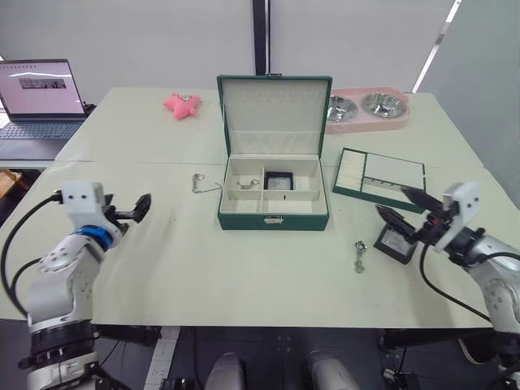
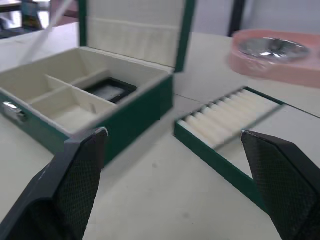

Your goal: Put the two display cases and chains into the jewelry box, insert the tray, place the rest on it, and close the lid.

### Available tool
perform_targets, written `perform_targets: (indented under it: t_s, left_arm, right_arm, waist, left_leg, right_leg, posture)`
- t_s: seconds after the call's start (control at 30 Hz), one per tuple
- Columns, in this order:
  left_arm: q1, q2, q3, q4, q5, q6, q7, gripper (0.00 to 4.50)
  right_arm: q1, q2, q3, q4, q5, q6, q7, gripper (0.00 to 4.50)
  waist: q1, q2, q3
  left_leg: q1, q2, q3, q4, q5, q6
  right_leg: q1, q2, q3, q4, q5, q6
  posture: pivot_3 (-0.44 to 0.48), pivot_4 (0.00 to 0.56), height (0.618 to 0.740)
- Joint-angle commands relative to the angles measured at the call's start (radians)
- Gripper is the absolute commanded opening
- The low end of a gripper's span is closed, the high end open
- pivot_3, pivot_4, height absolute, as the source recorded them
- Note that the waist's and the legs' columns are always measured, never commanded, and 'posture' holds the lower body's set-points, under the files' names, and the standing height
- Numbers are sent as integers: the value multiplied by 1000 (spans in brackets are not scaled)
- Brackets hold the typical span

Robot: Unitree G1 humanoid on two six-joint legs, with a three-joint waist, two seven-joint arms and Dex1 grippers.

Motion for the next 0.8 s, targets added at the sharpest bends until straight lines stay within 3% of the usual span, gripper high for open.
perform_targets:
  t_s: [0.03, 0.37, 0.8]
  left_arm:
    - [-69, -50, -62, -12, 19, -12, 33, 4476]
    - [-196, -136, -162, 136, 107, -58, 97, 4476]
    - [-322, -171, -200, 443, 170, -144, 91, 4476]
  right_arm:
    - [-110, 15, 96, -74, 19, 66, 16, 4500]
    - [-343, 107, 262, 21, -64, 61, 39, 4500]
    - [-426, 165, 284, 93, -122, 42, 58, 4500]
  waist:
    - [1, 0, 0]
    - [1, 0, 0]
    - [0, 0, 0]
  left_leg:
    - [0, 0, 0, 0, 0, 0]
    - [-1, 0, 0, 1, 0, 0]
    - [-1, 0, -1, 1, 0, 0]
  right_leg:
    - [0, 0, 0, 0, 0, 0]
    - [-1, 0, 0, 0, 0, 0]
    - [-2, -1, -1, 1, 0, 0]
  posture:
    - [0, 150, 740]
    - [0, 150, 740]
    - [0, 150, 740]
